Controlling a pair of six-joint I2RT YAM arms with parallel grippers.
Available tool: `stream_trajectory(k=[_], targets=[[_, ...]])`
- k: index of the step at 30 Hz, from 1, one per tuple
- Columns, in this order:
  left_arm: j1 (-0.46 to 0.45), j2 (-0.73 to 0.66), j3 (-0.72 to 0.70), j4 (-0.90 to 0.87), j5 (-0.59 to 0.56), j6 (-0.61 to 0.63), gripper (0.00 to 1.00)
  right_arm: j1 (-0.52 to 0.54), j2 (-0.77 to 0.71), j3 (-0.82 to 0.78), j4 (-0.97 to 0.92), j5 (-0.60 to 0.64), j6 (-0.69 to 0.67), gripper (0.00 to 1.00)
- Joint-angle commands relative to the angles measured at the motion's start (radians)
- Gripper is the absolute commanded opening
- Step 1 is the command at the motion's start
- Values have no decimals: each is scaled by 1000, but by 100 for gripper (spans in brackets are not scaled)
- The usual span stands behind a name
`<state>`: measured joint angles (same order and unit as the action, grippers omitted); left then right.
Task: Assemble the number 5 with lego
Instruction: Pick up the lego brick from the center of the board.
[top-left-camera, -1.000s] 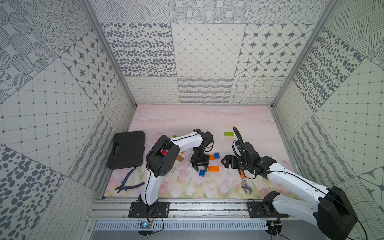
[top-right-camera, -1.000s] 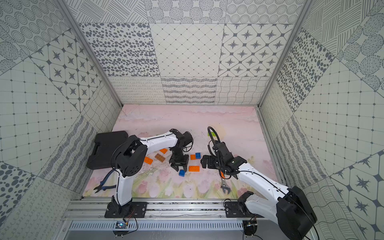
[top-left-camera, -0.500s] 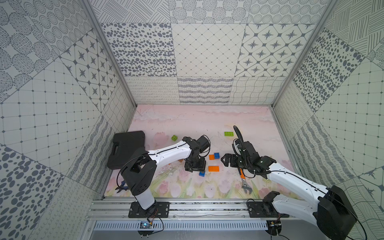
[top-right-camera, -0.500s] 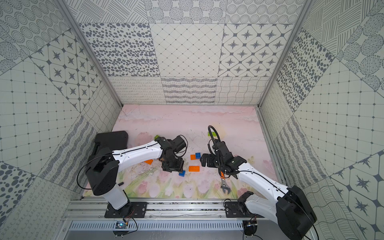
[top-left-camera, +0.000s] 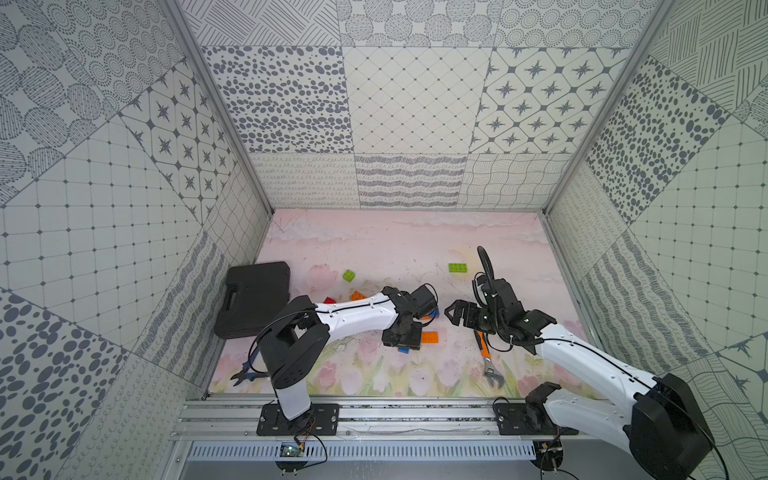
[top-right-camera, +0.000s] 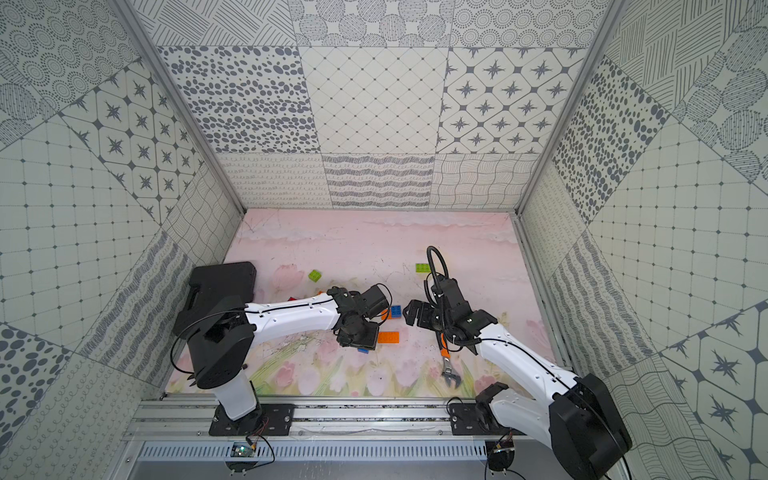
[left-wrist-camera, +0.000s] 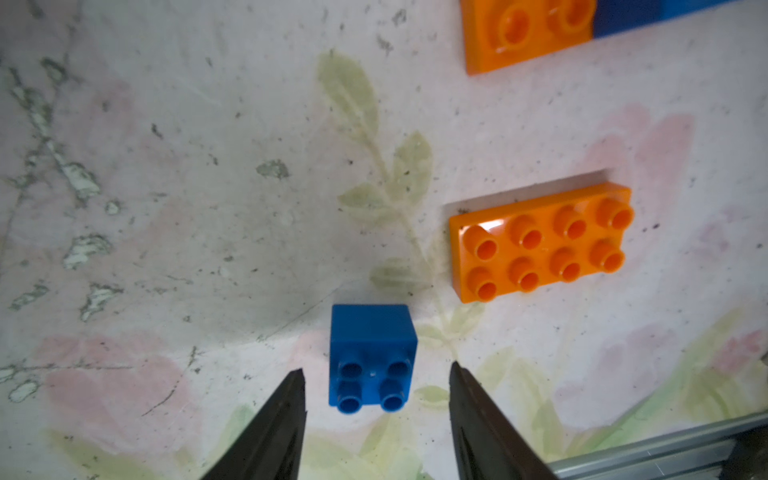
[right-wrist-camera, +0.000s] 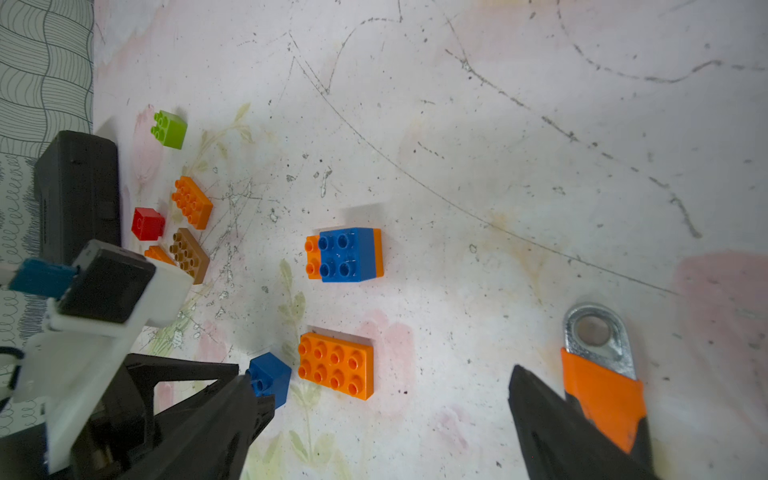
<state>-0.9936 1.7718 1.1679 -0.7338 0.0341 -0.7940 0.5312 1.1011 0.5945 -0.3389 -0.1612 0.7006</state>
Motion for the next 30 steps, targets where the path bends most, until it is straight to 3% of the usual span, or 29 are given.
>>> stream_trajectory(k=[1, 8, 21, 24, 27, 30], targets=[[-5, 44, 46, -18, -76, -7, 52, -5, 3, 8, 53, -26, 22, 99], [-5, 71, 72, -86, -109, -5, 50, -5, 20, 4, 54, -24, 37, 99], [-5, 92, 52, -74, -54, -19, 48, -8, 32, 8, 41, -21, 43, 99], [-5, 88, 49, -78, -57, -19, 44, -10, 31, 7, 40, -19, 43, 99], [-5, 80, 38, -71, -47, -19, 33, -12, 32, 5, 39, -17, 46, 99], [-5, 79, 35, -81, -44, -28, 34, -12, 38, 3, 40, -15, 51, 99]])
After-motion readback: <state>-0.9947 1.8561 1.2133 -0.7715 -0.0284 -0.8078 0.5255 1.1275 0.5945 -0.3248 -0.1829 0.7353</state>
